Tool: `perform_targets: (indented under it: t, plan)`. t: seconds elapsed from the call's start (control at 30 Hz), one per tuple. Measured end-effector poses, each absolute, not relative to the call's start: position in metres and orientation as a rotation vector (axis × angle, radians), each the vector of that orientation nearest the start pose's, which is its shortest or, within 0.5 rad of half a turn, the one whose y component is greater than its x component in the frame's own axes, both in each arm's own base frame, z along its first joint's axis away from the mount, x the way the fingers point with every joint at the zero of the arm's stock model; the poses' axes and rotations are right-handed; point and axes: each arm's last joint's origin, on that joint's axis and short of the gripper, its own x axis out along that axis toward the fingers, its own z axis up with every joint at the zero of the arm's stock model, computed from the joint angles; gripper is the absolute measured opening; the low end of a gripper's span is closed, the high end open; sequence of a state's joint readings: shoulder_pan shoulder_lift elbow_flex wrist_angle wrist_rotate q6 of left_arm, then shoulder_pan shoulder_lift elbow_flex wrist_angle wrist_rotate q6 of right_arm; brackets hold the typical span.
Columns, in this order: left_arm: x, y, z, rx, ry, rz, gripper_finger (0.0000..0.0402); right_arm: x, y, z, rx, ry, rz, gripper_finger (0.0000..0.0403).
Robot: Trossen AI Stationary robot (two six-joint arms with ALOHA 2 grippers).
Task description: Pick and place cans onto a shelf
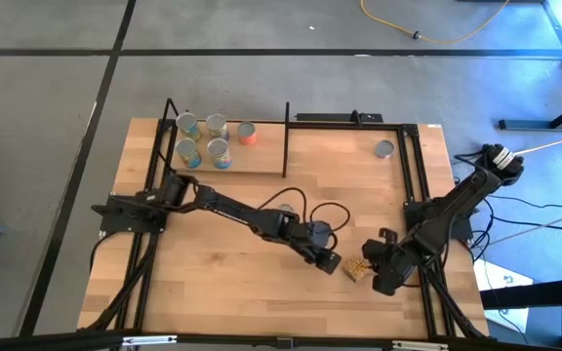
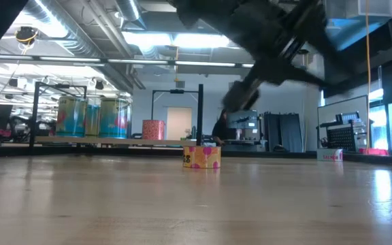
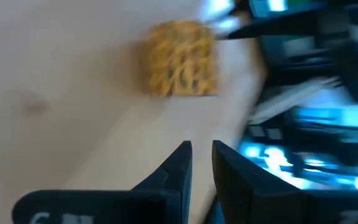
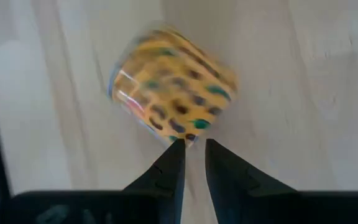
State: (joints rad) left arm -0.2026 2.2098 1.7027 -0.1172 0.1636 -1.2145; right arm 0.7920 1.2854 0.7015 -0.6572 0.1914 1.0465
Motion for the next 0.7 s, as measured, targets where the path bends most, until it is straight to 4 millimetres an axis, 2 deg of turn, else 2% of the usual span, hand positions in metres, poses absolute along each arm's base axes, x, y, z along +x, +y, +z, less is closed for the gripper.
perform_targets:
  t: [0.1, 0.23, 0.4, 0.53, 0.7]
  plan:
    - [0.494, -0.113, 0.190, -1.242, 0.742, 0.004, 0.0055, 0.156, 0.150, 0.178, 0.343, 1.186, -0.084, 0.0066]
    - [0.494, -0.128, 0.177, -1.338, 0.782, -0.008, 0.0055, 0.157, 0.151, 0.178, 0.359, 1.169, -0.070, 0.0066]
    - [0.491, -0.142, 0.172, -1.266, 0.765, 0.015, 0.0055, 0.160, 0.154, 0.180, 0.392, 1.136, -0.043, 0.0066]
    - [0.492, -0.141, 0.170, -1.170, 0.719, 0.031, 0.0055, 0.163, 0.157, 0.182, 0.405, 1.109, -0.014, 0.0066]
    - [0.495, -0.128, 0.171, -1.124, 0.710, 0.014, 0.0055, 0.164, 0.159, 0.184, 0.389, 1.095, 0.029, 0.0066]
